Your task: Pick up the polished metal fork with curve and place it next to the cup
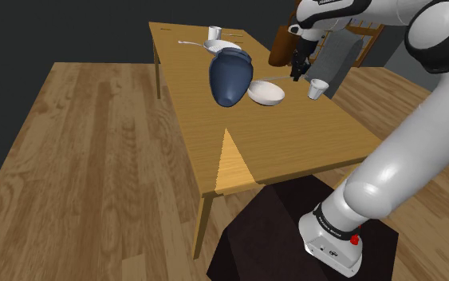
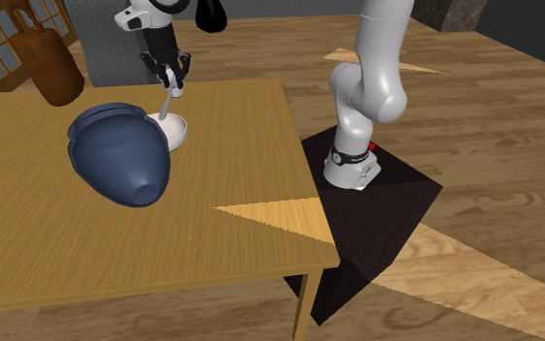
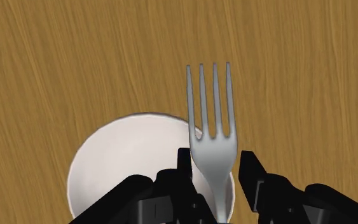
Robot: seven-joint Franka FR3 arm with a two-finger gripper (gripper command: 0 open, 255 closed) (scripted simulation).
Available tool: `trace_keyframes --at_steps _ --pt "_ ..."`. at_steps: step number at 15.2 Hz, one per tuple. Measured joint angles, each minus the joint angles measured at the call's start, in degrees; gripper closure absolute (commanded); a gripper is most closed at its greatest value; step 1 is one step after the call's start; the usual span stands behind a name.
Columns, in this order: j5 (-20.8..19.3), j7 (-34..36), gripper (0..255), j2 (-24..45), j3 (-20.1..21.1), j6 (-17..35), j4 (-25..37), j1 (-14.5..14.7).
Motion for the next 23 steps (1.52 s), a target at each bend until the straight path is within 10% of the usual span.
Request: trace_keyframes --at_steps 23 --pt "6.01 -7.31 255 10.05 -1.74 13.4 -4.55 -3.3"
